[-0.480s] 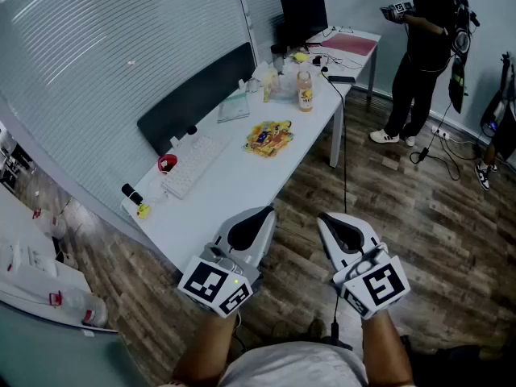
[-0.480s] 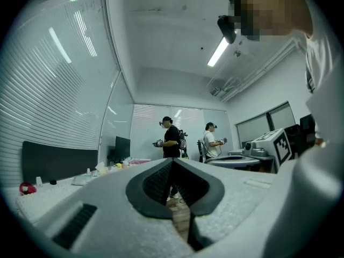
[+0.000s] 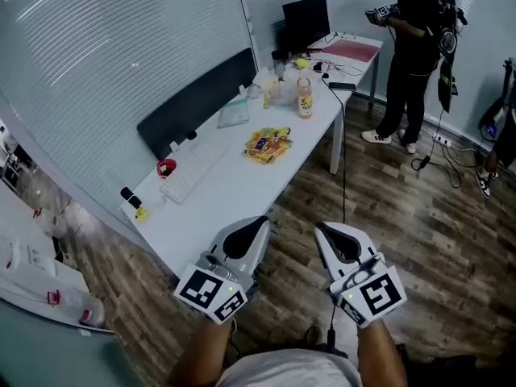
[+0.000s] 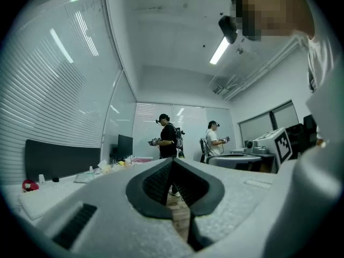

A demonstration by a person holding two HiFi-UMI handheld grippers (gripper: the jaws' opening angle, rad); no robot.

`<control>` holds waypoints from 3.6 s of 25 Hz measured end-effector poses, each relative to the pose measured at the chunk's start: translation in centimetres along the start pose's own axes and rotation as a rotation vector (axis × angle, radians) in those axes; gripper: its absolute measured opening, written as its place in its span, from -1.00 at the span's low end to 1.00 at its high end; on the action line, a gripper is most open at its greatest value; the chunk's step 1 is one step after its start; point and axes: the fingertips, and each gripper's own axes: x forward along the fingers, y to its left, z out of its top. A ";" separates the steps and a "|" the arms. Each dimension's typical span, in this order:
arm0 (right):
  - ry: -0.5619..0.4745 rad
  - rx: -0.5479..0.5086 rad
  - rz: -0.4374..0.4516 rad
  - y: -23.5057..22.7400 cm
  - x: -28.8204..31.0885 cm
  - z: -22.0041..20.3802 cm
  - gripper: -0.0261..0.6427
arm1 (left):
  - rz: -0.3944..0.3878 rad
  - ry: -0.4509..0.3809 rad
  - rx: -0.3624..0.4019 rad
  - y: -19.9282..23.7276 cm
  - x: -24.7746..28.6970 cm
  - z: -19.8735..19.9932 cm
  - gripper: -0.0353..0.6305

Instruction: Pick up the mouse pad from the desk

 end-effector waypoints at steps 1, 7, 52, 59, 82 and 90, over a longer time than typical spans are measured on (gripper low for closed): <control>-0.006 0.006 0.004 -0.2 -0.1 0.1 -0.89 | 0.004 0.001 -0.002 -0.1 0.1 -0.1 -0.85; -0.015 0.013 0.007 -1.5 -0.9 0.3 -0.89 | 0.026 0.008 -0.005 -0.2 0.8 -0.5 -0.85; 0.038 -0.026 0.045 -14.2 10.3 -2.7 -0.89 | 0.147 -0.009 0.026 12.5 12.3 -2.6 -0.85; 0.077 -0.037 0.039 -15.6 16.2 -4.2 -0.89 | 0.136 -0.006 -0.004 18.3 14.6 -3.9 -0.85; 0.208 -0.046 0.012 -17.0 26.0 -9.0 -0.89 | 0.131 0.040 -0.058 28.8 16.5 -8.1 -0.85; 0.217 -0.043 0.033 -17.8 27.3 -10.0 -0.89 | 0.148 0.057 -0.057 29.8 17.1 -8.7 -0.85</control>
